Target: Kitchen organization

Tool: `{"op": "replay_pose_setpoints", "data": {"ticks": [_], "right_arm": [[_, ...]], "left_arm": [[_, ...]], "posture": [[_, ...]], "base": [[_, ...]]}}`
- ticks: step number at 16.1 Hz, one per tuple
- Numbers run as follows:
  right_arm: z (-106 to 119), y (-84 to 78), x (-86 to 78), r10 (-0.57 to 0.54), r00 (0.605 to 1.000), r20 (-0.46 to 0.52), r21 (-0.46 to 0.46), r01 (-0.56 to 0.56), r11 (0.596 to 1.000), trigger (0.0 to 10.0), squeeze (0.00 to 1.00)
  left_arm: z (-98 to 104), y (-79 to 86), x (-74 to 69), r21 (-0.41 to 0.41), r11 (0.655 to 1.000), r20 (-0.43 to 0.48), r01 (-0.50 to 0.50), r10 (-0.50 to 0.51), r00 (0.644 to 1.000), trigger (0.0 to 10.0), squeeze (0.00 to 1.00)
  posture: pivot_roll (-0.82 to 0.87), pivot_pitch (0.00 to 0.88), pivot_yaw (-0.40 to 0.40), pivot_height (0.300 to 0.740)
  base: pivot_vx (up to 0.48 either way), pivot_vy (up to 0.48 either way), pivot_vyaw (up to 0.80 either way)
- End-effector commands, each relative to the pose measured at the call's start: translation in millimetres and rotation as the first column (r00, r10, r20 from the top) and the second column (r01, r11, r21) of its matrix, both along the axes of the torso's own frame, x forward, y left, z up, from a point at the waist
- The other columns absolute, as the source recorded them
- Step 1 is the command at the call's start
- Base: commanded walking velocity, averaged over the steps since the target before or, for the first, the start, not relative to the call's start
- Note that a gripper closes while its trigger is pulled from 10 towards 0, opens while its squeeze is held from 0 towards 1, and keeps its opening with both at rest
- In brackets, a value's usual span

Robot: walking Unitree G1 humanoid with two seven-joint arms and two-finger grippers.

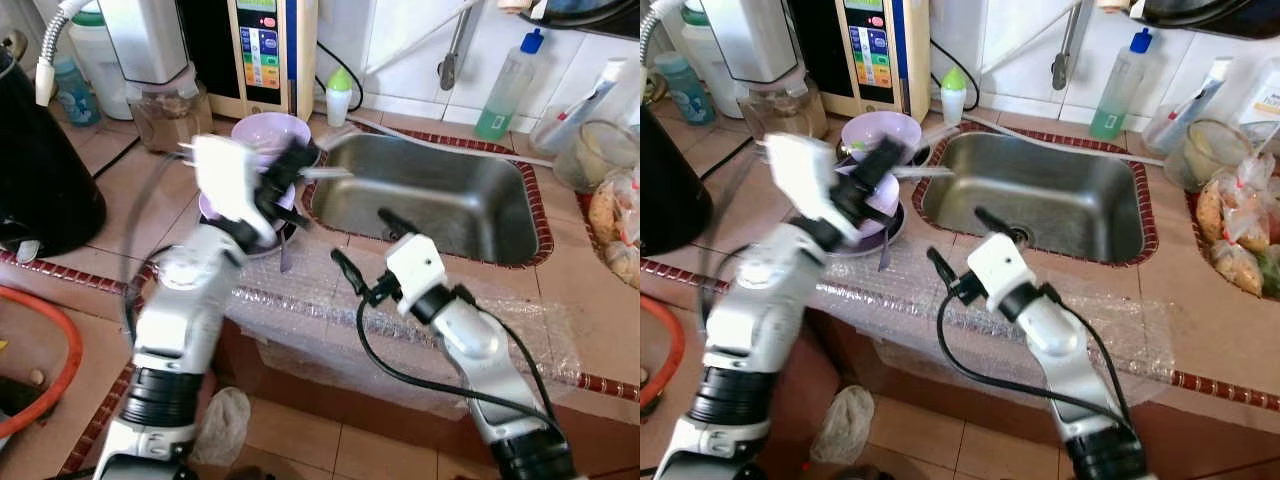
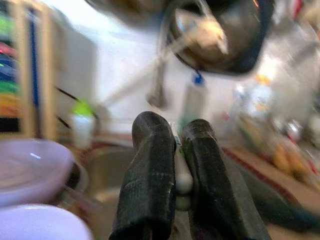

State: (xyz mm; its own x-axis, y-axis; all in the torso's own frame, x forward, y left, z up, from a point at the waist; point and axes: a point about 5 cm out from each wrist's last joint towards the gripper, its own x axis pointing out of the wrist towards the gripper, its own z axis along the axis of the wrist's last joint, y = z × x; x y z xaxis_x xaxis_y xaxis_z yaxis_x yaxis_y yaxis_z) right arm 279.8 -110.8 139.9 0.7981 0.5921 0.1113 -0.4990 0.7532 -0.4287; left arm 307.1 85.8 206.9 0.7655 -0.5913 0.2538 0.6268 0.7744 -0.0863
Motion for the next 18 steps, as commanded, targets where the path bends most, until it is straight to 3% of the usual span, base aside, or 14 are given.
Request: {"op": "replay_pose_setpoints", "data": {"ticks": [1,4,6,7,9,15,18], "right_arm": [[-1.7,-1.8,2.6,-0.01,1.0,0.018,-0.039,0.011,0.999,10.0,0.0],[3.5,-9.1,18.9,-0.062,0.994,0.093,-0.1,0.072,0.992,10.0,0.0],[4.3,-10.0,27.0,-0.057,0.994,0.09,-0.108,0.066,0.992,10.0,0.0],[2.1,-8.8,34.0,-0.055,0.996,0.075,-0.108,0.063,0.992,3.1,0.0],[-0.3,-5.3,40.7,-0.044,0.998,0.052,-0.098,0.049,0.994,0.0,0.0],[-4.1,2.1,52.5,-0.037,0.999,0.007,-0.071,0.037,0.997,0.0,0.0],[-5.8,-5.0,56.5,-0.111,0.994,0.015,-0.056,0.112,0.992,0.0,0.0]], "left_arm": [[0.5,-8.5,-2.5,0.032,0.999,-0.011,0.042,-0.041,0.999,0.0,0.0],[-10.0,-18.7,-7.3,0.073,0.992,-0.079,0.103,-0.097,0.992,0.0,0.0],[-12.8,-22.1,-8.1,0.075,0.99,-0.096,0.116,-0.108,0.989,0.0,0.0],[-13.5,-24.8,-9.4,0.073,0.989,-0.107,0.125,-0.117,0.987,0.0,0.0],[-13.5,-27.3,-10.8,0.073,0.988,-0.113,0.134,-0.125,0.986,0.0,0.0],[-15.6,-27.6,-12.2,0.069,0.99,-0.125,0.119,-0.11,0.986,0.3,0.0],[-19.0,-23.2,-7.3,0.083,0.995,-0.131,0.047,-0.035,0.991,1.0,0.0]], "posture": [[0.0,0.0,0.018,0.74],[0.0,0.0,0.018,0.74],[0.0,0.0,0.017,0.74],[0.0,0.0,0.013,0.74],[0.0,0.0,0.008,0.74],[0.01,0.002,-0.006,0.74],[0.01,0.0,-0.009,0.74]], "base": [[0.0,0.0,0.0],[0.0,0.0,0.0],[0.0,0.0,0.0],[0.0,0.0,0.0],[0.0,0.0,0.0],[0.0,0.0,0.0],[0.0,0.0,0.0]]}}
